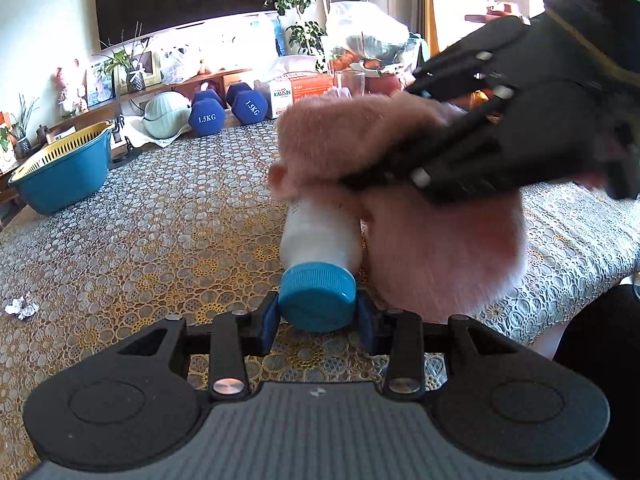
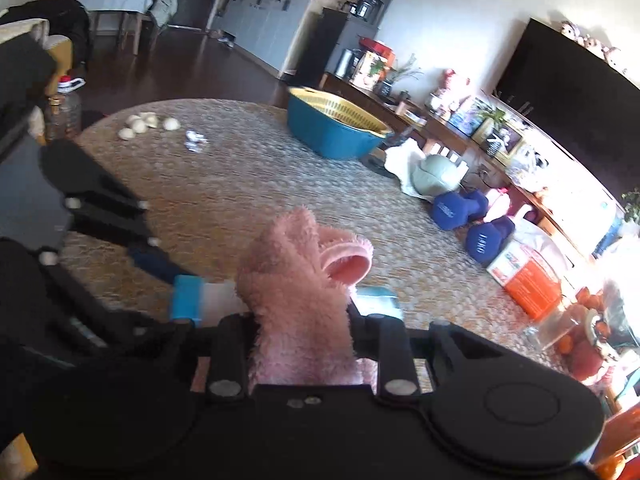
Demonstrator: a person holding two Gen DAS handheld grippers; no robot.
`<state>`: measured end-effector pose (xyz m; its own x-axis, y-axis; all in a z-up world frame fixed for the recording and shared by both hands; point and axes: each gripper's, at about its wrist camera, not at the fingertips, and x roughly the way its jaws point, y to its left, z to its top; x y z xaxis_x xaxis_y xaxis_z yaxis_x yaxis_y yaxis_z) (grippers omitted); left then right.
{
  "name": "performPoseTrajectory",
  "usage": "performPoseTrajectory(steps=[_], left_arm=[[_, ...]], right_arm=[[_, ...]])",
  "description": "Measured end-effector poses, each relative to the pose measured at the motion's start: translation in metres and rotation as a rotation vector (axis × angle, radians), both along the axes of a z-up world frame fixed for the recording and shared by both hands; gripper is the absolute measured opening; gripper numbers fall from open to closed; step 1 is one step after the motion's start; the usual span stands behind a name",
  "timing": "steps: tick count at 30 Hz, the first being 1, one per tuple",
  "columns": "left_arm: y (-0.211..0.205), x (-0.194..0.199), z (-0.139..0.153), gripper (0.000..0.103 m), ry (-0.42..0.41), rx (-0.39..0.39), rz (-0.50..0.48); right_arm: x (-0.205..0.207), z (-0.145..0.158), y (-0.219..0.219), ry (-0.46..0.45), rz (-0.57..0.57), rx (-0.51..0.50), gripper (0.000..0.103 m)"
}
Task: Clean container
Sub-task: 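Wipe the bottle near its shoulder with the pink cloth in the right gripper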
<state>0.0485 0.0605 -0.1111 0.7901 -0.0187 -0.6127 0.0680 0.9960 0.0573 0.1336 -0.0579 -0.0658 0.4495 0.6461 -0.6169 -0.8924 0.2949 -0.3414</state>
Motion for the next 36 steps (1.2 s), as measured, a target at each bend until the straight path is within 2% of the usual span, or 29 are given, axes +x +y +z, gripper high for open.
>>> performPoseTrajectory(steps=[4, 10, 13, 18, 23, 28, 31, 36], left_arm=[[0.002, 0.001, 0.000, 0.039, 0.004, -0.004, 0.009], [0.007, 0.002, -0.002, 0.039, 0.011, -0.003, 0.036], [0.009, 0.002, -0.003, 0.038, 0.016, -0.011, 0.044], [0.009, 0.000, -0.002, 0.038, 0.018, -0.010, 0.045], [0.009, 0.000, -0.002, 0.038, 0.019, -0.010, 0.046], [0.009, 0.003, -0.002, 0.038, 0.026, -0.020, 0.049], [0.003, 0.003, -0.001, 0.038, 0.027, -0.020, 0.031], [-0.008, 0.002, -0.001, 0.038, 0.024, -0.008, 0.002]], right_arm=[[0.032, 0.003, 0.005, 0.017, -0.049, -0.011, 0.027], [0.064, 0.000, 0.017, -0.007, -0.097, -0.038, 0.027], [0.069, -0.004, 0.020, -0.021, -0.126, -0.034, 0.027], [0.075, -0.020, 0.017, -0.022, -0.169, -0.083, 0.025], [0.072, -0.012, 0.006, -0.025, -0.194, -0.053, 0.025], [0.054, 0.010, -0.004, -0.014, -0.152, 0.010, 0.025], [0.031, 0.021, -0.010, 0.003, -0.079, 0.047, 0.026], [-0.013, 0.032, -0.011, 0.019, 0.058, 0.047, 0.026]])
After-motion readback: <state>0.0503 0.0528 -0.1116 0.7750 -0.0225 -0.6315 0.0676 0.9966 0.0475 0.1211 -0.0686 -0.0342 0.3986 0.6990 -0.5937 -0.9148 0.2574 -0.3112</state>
